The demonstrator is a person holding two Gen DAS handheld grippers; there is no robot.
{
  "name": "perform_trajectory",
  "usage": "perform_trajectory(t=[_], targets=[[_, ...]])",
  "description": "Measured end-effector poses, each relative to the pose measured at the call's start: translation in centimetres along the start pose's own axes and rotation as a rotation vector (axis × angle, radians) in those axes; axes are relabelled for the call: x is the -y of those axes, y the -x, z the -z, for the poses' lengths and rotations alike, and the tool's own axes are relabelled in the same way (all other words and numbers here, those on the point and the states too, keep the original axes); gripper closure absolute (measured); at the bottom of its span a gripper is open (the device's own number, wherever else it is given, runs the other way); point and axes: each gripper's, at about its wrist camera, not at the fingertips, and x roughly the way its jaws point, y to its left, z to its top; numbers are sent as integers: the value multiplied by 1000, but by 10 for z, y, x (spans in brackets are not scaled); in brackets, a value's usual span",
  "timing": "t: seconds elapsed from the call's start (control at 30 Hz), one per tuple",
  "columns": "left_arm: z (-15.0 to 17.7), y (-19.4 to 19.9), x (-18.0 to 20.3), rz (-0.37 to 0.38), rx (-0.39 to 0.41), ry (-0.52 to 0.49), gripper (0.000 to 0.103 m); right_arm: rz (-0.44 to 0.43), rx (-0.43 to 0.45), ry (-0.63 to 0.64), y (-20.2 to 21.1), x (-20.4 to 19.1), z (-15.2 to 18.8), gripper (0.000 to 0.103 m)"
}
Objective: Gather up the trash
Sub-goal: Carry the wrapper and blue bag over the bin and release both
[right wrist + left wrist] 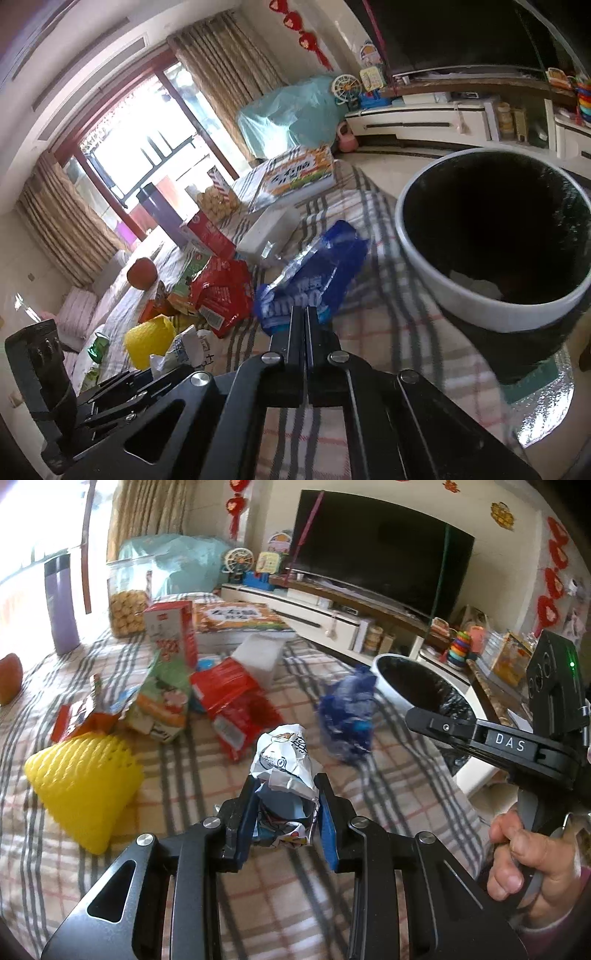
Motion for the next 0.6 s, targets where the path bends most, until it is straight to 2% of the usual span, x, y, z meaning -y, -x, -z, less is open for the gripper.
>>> perform_trajectory(t=[0.1, 0.17, 0.23, 0.3, 0.37, 0.53, 0.57, 0.6], targets=[[-1, -2, 6, 11, 2, -5, 74, 5, 2, -4, 4, 4, 0, 101], [0, -1, 8, 10, 4, -9, 74, -31, -31, -49, 0, 11, -1, 92], [1, 0, 7, 6, 4, -16, 74, -42, -64, -110, -8, 17, -2, 77], [3, 1, 5, -2, 2, -12, 74, -37, -65, -118, -13, 16, -2, 44], [4, 2, -1, -9, 0, -2, 74, -28, -63, -110, -24, 11, -4, 35], [2, 4, -11, -22, 3, 20, 74, -30, -91, -134, -55, 7, -8, 36], [2, 5, -12, -22, 4, 20, 74, -25, -100, -127, -61, 6, -9, 45], [1, 5, -12, -22, 5, 20, 74, -29, -106, -121, -63, 6, -8, 63]])
